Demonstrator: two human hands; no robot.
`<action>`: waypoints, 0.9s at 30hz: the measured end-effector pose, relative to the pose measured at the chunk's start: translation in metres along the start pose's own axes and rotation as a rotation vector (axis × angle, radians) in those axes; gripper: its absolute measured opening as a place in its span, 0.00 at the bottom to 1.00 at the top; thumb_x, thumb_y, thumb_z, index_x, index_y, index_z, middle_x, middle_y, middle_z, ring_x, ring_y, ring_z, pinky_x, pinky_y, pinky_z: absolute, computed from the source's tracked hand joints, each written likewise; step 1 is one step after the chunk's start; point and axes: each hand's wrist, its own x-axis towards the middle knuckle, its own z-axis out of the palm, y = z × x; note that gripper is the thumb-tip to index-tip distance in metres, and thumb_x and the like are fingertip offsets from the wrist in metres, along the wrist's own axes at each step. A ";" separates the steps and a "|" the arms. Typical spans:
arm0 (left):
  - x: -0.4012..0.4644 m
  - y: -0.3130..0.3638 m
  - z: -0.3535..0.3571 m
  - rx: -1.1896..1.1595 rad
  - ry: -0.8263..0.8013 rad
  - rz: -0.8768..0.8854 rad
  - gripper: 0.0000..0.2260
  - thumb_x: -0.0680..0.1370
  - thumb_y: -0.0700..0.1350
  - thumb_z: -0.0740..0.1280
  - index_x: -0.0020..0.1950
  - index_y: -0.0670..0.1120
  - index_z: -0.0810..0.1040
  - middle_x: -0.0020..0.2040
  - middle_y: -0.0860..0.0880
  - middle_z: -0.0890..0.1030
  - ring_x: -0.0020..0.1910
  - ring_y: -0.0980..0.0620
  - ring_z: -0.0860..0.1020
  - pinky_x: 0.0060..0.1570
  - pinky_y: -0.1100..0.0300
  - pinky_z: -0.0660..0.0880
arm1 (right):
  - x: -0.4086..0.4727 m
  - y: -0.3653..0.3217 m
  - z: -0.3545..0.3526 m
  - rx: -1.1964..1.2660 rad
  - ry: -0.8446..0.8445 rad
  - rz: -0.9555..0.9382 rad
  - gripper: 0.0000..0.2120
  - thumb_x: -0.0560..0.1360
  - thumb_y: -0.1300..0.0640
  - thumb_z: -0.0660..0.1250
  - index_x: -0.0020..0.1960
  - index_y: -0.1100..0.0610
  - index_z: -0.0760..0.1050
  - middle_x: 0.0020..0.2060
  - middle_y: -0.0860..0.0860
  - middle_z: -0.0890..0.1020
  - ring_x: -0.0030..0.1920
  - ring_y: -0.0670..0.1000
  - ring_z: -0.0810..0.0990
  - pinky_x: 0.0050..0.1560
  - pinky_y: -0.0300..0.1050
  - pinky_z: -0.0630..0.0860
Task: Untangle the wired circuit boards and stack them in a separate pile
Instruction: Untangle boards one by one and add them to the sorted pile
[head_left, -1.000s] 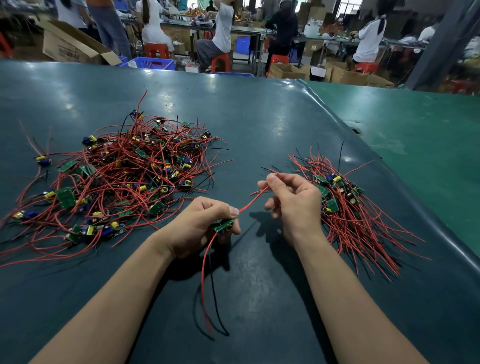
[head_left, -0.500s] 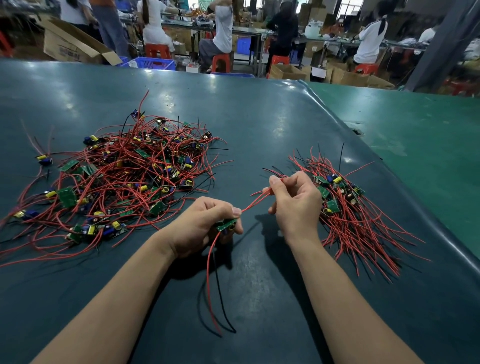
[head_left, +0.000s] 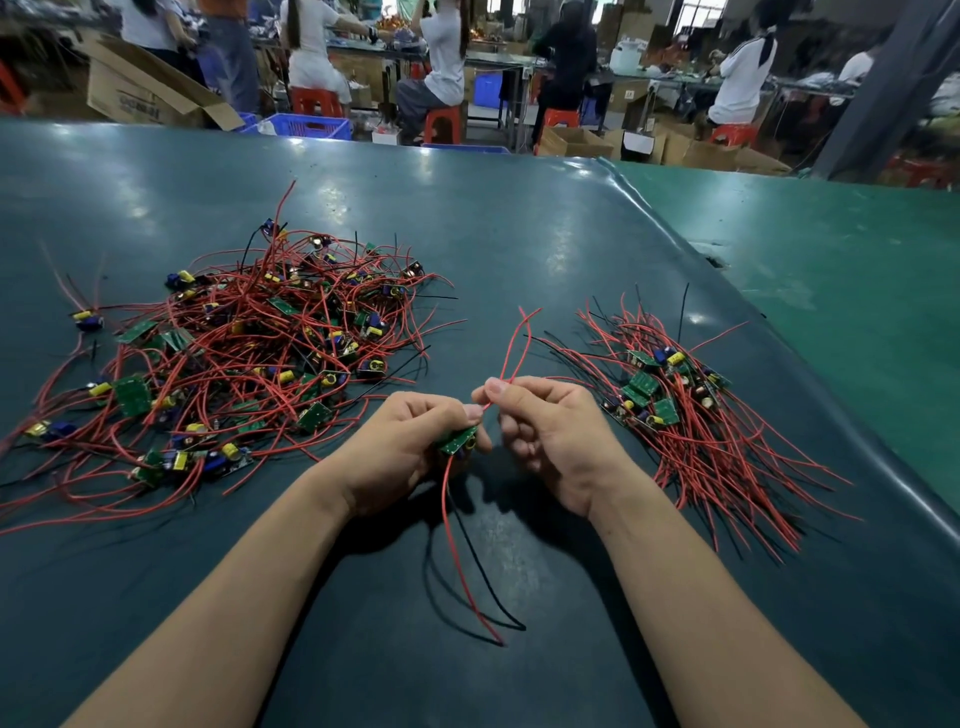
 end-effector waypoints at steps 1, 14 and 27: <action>0.000 0.000 -0.001 0.009 -0.001 -0.003 0.12 0.72 0.45 0.66 0.31 0.42 0.82 0.27 0.48 0.75 0.24 0.55 0.71 0.27 0.66 0.69 | 0.001 0.001 0.000 0.001 0.010 -0.019 0.11 0.77 0.56 0.69 0.38 0.56 0.84 0.23 0.47 0.74 0.20 0.42 0.66 0.19 0.32 0.59; -0.004 -0.005 -0.006 0.120 -0.005 0.039 0.12 0.73 0.51 0.70 0.35 0.44 0.85 0.28 0.51 0.73 0.27 0.54 0.68 0.28 0.63 0.63 | 0.018 -0.008 -0.023 0.373 0.468 -0.133 0.07 0.80 0.58 0.64 0.43 0.57 0.72 0.27 0.50 0.69 0.20 0.43 0.65 0.20 0.32 0.58; -0.002 0.001 0.004 -0.076 0.208 0.126 0.10 0.72 0.45 0.68 0.50 0.43 0.85 0.40 0.46 0.82 0.26 0.57 0.76 0.23 0.69 0.71 | -0.012 0.004 0.006 -0.352 -0.229 -0.067 0.10 0.77 0.56 0.71 0.38 0.57 0.74 0.24 0.46 0.73 0.21 0.43 0.67 0.22 0.33 0.62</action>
